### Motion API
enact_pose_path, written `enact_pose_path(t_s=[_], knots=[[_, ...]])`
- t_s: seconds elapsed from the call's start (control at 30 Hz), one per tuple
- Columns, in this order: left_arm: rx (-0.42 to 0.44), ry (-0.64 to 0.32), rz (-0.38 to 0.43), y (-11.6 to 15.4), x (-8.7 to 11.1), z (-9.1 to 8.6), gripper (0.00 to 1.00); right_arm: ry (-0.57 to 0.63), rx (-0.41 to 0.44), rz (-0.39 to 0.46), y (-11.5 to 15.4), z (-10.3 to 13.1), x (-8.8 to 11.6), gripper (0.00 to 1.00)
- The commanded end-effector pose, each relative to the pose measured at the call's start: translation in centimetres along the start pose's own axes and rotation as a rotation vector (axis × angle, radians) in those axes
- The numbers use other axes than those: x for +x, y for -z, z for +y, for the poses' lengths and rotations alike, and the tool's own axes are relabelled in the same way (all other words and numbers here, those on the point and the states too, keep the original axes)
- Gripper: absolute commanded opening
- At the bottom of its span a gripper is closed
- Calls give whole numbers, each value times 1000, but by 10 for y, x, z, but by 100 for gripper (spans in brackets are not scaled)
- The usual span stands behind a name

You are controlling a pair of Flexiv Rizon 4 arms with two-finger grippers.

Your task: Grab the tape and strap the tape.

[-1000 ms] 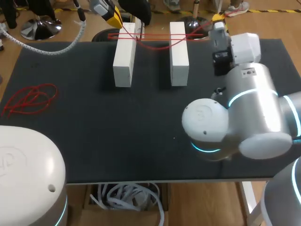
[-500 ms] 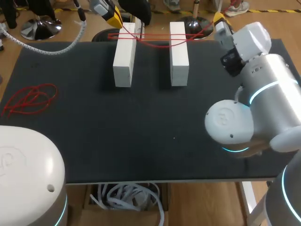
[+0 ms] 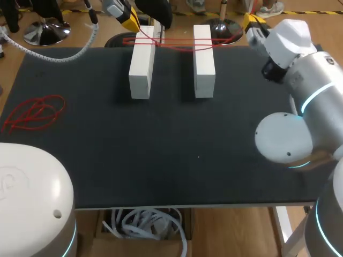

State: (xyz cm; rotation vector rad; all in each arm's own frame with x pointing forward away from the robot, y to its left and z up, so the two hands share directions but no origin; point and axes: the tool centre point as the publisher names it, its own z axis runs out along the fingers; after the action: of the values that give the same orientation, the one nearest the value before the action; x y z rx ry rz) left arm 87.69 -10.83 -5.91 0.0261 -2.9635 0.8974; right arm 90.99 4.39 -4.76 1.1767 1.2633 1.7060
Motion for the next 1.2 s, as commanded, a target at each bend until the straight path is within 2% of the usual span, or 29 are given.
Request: enact_pose_path(t_s=[0.03, 0.1, 0.2, 0.27, 0.4, 0.5, 0.67, 0.87, 0.97, 1.2], knots=[[-4, 1, 1, 1, 1, 0, 0, 243, 249, 72, 1, 8, -6, 0], [-4, 1, 1, 1, 1, 0, 0, 243, 249, 72, 1, 8, -6, 0], [-4, 1, 1, 1, 1, 0, 0, 250, 281, -11, -6, 6, 5, 0], [-4, 1, 1, 1, 1, 0, 0, 253, 272, -74, -6, 8, 9, 0], [-4, 1, 1, 1, 1, 0, 0, 286, 247, -199, -8, 7, 9, 0], [-4, 1, 1, 1, 1, 0, 0, 292, 231, -254, -15, 0, 10, 0], [-4, 1, 1, 1, 1, 0, 0, 344, 239, -301, -18, -8, 24, 0], [-4, 1, 1, 1, 1, 0, 0, 534, 304, -316, -19, -12, 44, 0], [-4, 1, 1, 1, 1, 0, 0, 582, 313, -328, -17, -14, 46, 0], [-4, 1, 1, 1, 1, 0, 0, 690, 307, -413, -9, -8, 47, 0]])
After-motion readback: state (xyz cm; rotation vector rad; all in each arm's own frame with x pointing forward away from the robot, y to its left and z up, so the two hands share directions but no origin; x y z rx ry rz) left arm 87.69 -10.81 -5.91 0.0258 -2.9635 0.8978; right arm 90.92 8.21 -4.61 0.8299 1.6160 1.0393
